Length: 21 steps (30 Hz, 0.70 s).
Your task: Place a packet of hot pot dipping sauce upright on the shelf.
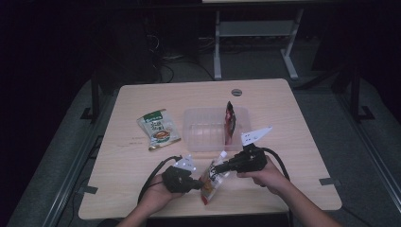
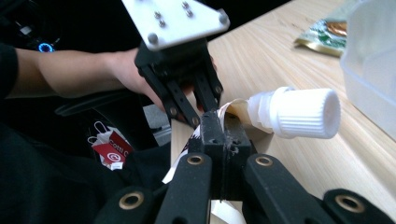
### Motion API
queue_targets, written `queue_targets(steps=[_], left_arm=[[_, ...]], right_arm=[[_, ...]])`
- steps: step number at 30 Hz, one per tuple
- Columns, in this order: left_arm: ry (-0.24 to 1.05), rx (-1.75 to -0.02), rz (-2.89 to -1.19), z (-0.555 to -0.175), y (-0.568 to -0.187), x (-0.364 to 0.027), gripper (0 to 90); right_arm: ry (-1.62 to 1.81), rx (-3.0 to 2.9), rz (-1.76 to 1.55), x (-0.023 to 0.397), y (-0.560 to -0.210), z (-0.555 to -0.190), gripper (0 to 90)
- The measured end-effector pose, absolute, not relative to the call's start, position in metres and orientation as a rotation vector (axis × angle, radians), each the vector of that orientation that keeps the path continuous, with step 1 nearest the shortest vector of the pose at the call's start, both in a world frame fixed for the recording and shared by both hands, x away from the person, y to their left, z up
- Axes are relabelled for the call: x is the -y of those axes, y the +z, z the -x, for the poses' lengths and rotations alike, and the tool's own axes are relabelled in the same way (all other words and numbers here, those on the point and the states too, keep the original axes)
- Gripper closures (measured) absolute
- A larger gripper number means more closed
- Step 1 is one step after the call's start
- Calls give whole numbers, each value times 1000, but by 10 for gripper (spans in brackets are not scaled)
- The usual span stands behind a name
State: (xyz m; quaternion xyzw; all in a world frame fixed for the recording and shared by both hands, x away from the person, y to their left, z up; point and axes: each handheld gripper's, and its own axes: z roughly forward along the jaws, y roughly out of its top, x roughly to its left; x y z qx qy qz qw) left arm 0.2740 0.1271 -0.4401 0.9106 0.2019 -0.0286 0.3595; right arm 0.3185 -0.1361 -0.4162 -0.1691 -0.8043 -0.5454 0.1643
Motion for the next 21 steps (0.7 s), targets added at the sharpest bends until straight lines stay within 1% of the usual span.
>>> queue_targets(steps=[2,7,14,21], left_arm=[[-71,-504,-2355,-273,-439,-126,899],[-74,-527,-2324,-275,-438,-132,893],[-62,-550,-2290,-277,-433,-144,761],[-60,-572,-2301,-278,-433,-151,598]], right_arm=[[-1571,2298,465,135,-413,-318,899],[-1567,2334,457,137,-410,-317,899],[-1591,2350,462,145,-403,-318,898],[-1616,2355,471,153,-398,-320,898]])
